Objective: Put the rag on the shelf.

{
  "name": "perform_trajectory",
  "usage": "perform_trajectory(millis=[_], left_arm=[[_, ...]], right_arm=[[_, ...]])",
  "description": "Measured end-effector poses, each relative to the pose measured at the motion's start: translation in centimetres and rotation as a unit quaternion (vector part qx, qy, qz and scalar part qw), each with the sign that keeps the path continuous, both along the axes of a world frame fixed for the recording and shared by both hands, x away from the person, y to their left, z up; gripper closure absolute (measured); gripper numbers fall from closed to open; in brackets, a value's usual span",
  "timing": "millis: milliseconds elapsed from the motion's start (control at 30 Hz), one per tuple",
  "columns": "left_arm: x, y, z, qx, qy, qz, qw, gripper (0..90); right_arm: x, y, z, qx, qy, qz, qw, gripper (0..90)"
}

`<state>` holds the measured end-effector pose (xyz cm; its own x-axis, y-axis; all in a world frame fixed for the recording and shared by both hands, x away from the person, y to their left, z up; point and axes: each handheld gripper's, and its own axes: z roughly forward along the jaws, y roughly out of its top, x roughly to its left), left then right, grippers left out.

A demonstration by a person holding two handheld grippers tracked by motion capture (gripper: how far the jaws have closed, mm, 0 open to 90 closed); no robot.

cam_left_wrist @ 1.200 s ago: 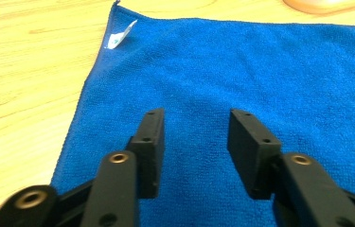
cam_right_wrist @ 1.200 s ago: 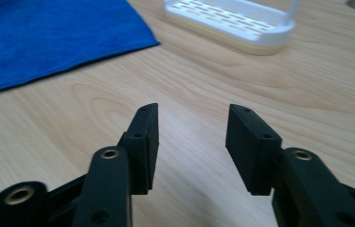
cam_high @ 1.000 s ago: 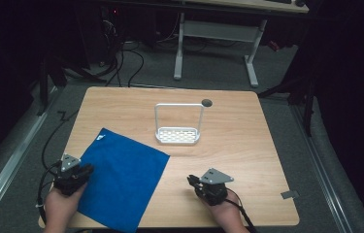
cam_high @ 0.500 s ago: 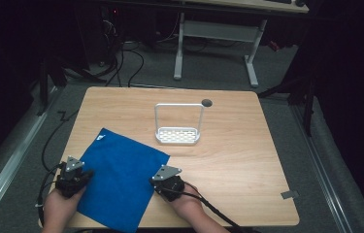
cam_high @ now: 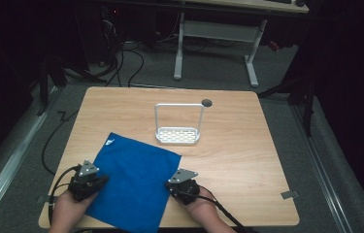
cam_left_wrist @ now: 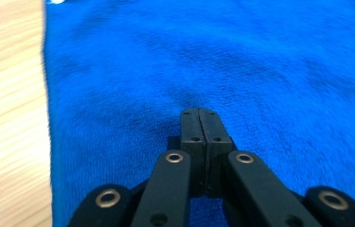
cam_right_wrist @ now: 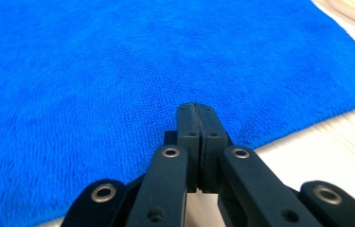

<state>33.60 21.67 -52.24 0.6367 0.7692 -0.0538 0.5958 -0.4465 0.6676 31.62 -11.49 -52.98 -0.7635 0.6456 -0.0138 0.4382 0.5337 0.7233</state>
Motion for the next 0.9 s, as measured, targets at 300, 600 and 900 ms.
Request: perform_trajectory(millis=[300, 600, 900], left_arm=[[-1.8, -5.2, 0.2, 0.011, -0.005, -0.074, 0.9972, 89.3], [-2.5, -7.1, 0.1, 0.001, -0.002, -0.100, 0.9949, 87.5], [-0.6, -8.4, 1.2, 0.025, -0.070, -0.065, 0.9952, 85.5]], right_arm=[[-0.7, -5.2, -0.1, 0.012, 0.000, -0.044, 0.9990, 90.0], [-0.9, -7.8, 0.0, 0.000, -0.004, -0.059, 0.9983, 90.0], [-0.8, -10.0, 0.0, 0.016, 0.004, -0.082, 0.9965, 90.0]])
